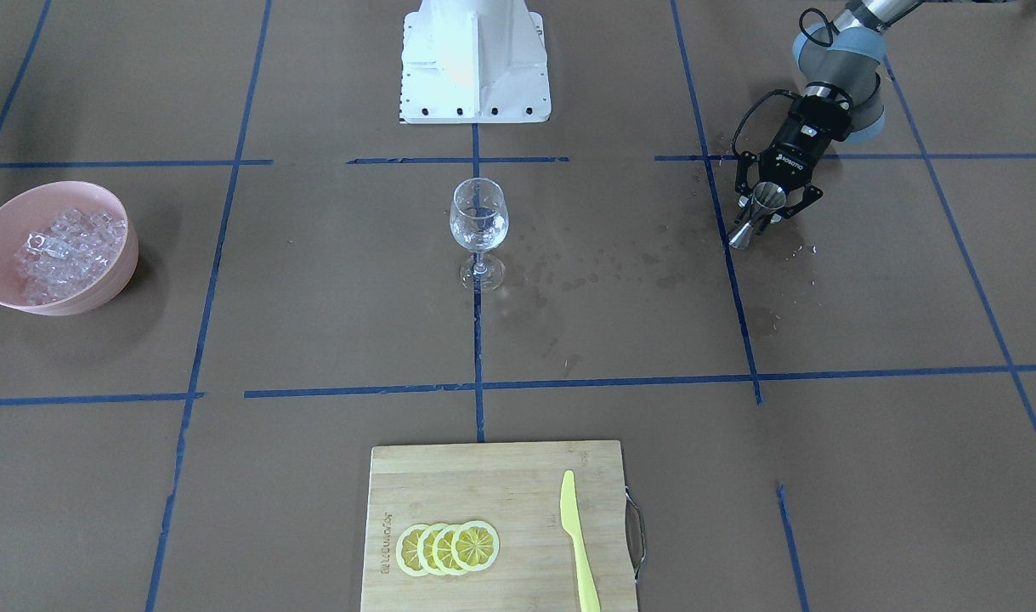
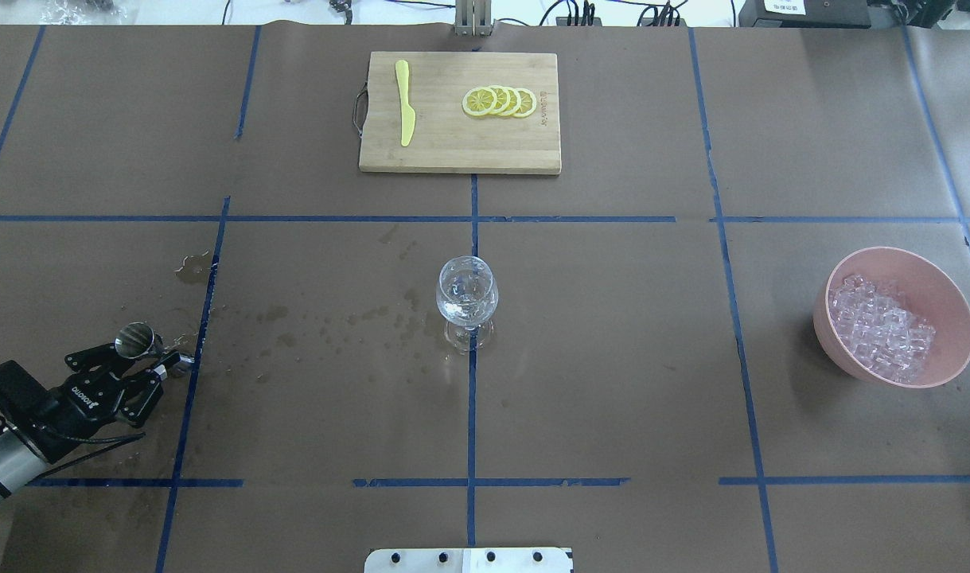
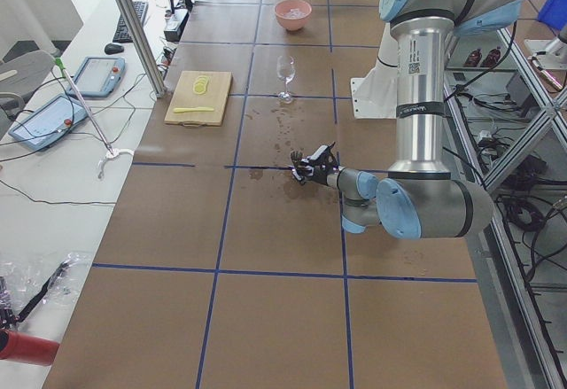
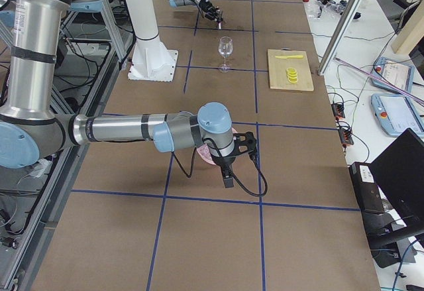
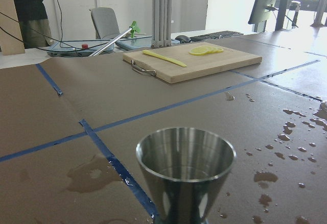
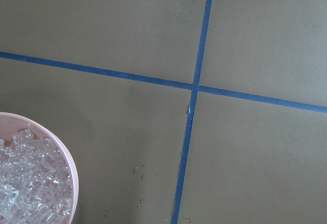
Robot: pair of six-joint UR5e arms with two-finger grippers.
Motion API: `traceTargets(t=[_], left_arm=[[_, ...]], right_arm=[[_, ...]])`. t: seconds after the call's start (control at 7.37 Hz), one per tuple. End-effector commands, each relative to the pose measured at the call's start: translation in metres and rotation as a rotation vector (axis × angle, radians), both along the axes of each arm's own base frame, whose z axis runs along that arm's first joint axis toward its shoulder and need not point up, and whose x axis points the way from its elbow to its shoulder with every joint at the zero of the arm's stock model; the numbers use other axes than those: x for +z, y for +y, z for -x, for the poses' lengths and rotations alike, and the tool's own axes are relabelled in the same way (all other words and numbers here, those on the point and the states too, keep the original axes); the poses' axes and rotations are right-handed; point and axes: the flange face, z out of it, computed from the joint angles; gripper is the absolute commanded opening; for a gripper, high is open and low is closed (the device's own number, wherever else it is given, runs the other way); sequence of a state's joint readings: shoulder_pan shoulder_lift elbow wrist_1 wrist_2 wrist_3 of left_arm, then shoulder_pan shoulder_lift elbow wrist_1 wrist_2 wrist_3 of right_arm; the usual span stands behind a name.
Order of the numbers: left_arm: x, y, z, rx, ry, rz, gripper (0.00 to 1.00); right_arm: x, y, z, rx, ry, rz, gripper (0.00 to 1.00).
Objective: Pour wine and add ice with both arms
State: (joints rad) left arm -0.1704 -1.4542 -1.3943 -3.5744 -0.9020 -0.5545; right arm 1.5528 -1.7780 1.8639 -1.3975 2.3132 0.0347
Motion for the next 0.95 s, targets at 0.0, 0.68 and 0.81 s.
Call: traceTargets(t=[0.0, 0.68, 0.81], left_arm=[[-0.002, 0.000, 0.001, -0.002, 0.017, 0.003, 0.98], [-0.039, -0.007, 0.018, -0.091, 0.107, -0.007, 0.99], [-0.049, -0.009, 0.023, -0.120, 0.130, -0.007, 0.99]], right_arm=[[-0.001, -0.001, 0.000, 0.002, 0.000, -0.003, 1.00], [-0.002, -0.001, 0.000, 0.002, 0.000, -0.004, 1.00], [-0.001, -0.001, -0.001, 0.003, 0.000, -0.003, 1.00]])
